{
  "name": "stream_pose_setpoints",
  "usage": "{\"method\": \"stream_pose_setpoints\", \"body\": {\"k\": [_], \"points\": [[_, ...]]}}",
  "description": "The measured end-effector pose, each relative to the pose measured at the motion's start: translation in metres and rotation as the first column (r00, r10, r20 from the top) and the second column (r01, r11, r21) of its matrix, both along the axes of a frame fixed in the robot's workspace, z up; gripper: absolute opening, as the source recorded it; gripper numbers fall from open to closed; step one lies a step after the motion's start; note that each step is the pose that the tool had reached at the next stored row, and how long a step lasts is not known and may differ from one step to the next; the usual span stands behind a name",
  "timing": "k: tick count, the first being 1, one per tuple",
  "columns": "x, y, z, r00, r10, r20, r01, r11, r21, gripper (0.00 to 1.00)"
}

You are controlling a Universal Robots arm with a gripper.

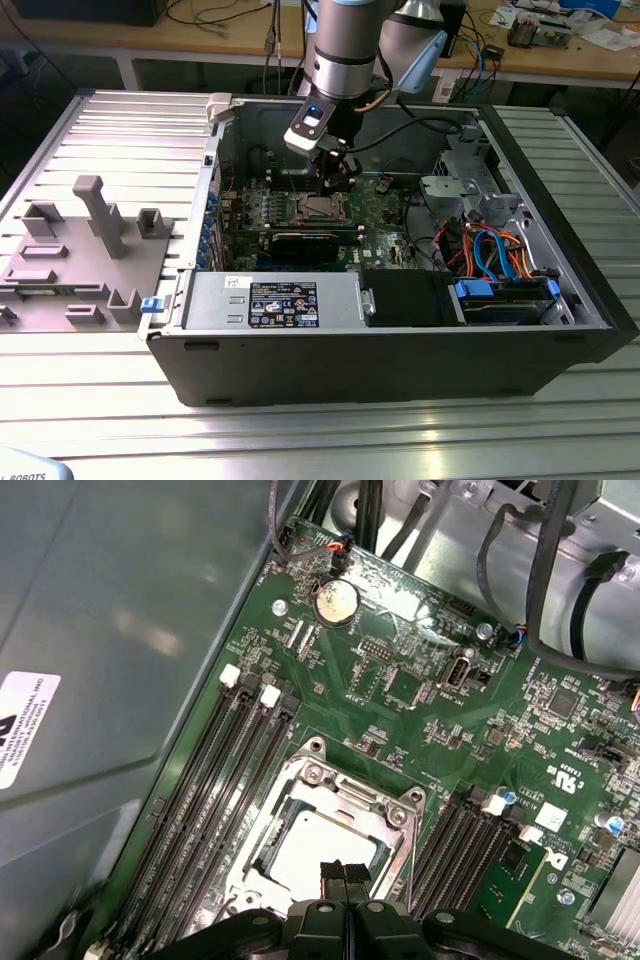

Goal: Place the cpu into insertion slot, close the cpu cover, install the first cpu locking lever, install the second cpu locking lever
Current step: 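Install the first cpu locking lever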

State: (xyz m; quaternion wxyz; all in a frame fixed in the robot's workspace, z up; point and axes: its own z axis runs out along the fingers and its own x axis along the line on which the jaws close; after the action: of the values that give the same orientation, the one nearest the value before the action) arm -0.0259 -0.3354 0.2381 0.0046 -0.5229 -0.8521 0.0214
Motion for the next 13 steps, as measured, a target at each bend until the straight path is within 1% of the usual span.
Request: {"method": "stream_pose_setpoints", "body": {"k": [13], "points": [[0.0000, 0.0000, 0.0000, 0.9998, 0.022, 0.0000, -0.022, 0.9998, 0.0000, 0.11]]}}
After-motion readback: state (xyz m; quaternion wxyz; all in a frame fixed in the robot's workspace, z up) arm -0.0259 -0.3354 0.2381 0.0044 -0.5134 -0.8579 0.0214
